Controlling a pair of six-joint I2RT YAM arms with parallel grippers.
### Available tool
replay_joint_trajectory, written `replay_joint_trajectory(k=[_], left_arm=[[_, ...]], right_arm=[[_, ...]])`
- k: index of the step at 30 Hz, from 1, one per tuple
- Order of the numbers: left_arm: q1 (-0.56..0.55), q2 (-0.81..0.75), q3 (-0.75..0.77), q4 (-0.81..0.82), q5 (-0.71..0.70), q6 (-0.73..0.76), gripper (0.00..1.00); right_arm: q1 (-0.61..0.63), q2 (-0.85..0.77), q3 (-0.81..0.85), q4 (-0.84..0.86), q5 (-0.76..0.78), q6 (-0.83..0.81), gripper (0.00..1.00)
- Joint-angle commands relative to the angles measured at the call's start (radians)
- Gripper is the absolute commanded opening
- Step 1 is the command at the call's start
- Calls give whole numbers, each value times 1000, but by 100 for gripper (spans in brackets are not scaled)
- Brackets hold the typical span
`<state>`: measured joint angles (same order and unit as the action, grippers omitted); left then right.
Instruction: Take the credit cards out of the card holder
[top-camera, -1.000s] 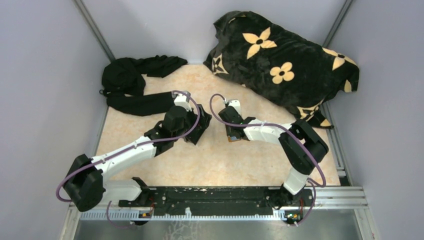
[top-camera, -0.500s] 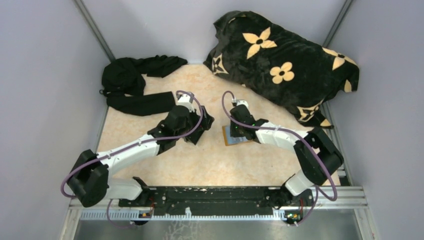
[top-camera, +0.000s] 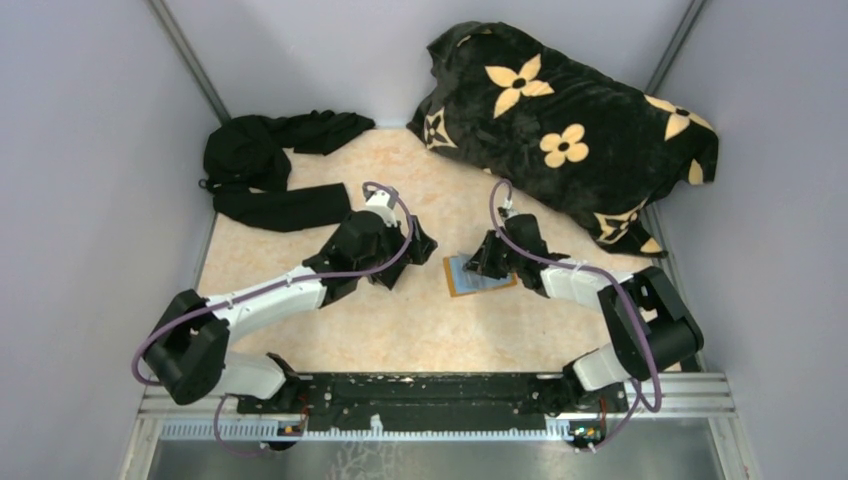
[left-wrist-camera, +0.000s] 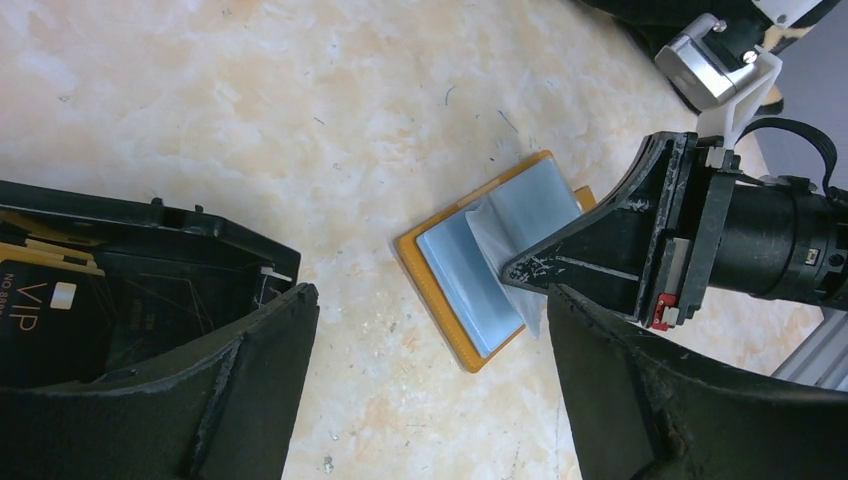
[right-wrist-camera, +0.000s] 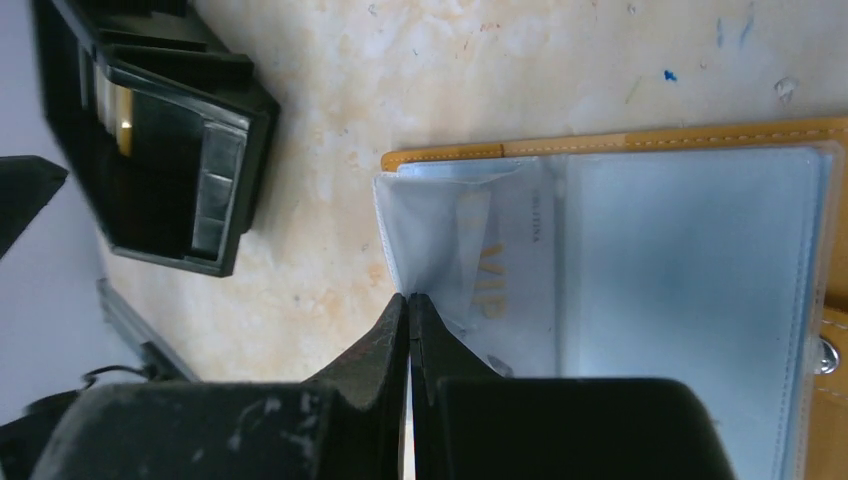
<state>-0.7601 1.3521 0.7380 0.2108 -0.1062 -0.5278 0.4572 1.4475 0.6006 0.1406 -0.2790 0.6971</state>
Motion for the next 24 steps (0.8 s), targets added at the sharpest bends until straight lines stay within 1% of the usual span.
replay_joint_trajectory(k=[1,6,13,16,20,23,24], left_arm=[[5,12,13,52,33,-3,90],[6,40,17,71,64,-11,90],[6,91,21,96,153,-31,88],[5,89,-7,99,197,-59,87],[2,102,-36,143,278,-59,79],[-5,150,-4,121,313,-60,76],[-9,169,10,109,317,-61,73]], right_arm=[[-58,-28,-60,241,-186,130,0],[-89,-23,-104,367,-268,203,0],[-134,-29,-134,435,-323,255,0],[-153,-25,-155,472,-343,279,0],[-171,10,-192,567,-374,326,0],[-173,46,-212,654,-400,369,0],[-175,58,-219,681,-405,382,0]])
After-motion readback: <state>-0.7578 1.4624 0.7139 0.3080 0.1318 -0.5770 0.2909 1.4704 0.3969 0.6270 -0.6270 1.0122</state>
